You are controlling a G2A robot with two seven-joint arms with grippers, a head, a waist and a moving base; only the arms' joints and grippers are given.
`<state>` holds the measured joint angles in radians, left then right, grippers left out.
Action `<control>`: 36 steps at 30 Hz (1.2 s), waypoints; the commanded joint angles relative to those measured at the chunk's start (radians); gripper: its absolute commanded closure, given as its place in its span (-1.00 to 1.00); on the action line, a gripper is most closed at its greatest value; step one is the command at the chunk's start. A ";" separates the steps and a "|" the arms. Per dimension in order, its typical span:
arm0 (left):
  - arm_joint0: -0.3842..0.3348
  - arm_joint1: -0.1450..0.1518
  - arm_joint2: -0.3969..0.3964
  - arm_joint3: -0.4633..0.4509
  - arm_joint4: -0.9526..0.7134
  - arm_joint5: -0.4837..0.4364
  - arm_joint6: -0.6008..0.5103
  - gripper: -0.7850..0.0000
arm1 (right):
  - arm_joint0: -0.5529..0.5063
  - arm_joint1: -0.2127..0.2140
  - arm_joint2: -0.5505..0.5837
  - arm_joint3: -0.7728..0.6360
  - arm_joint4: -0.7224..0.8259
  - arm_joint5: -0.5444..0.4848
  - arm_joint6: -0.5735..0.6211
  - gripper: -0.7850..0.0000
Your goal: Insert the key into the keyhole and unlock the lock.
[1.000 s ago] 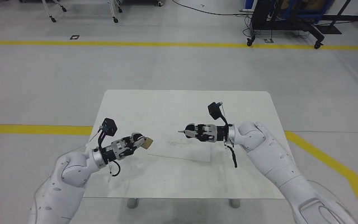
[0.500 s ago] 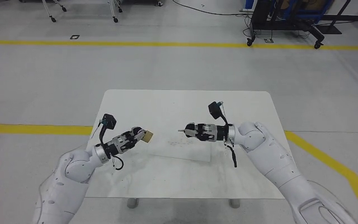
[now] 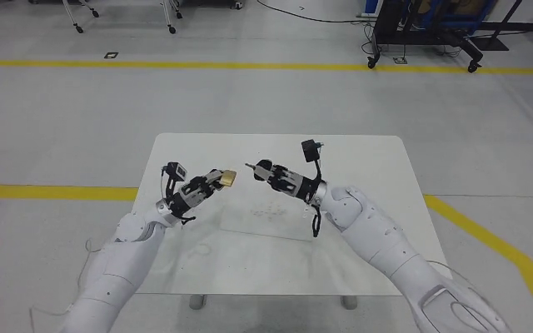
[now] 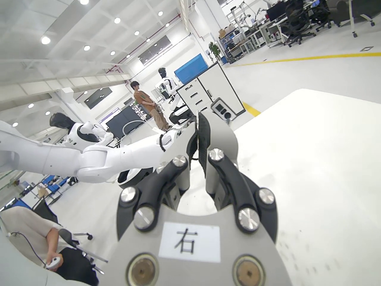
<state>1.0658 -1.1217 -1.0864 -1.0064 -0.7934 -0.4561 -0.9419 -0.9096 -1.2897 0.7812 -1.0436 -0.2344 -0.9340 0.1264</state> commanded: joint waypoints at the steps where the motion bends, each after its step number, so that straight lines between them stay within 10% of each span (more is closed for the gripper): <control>1: -0.031 -0.014 0.021 0.045 -0.046 0.011 -0.025 1.00 | 0.010 -0.016 -0.023 0.012 -0.044 -0.020 -0.035 1.00; 36: -0.088 -0.061 -0.024 0.171 -0.114 -0.088 -0.301 1.00 | 0.088 -0.152 -0.044 0.246 -0.432 -0.062 -0.478 1.00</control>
<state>0.9772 -1.1841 -1.1050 -0.8331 -0.9325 -0.5067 -1.2424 -0.8218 -1.4405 0.7273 -0.8082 -0.6828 -0.9982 -0.3453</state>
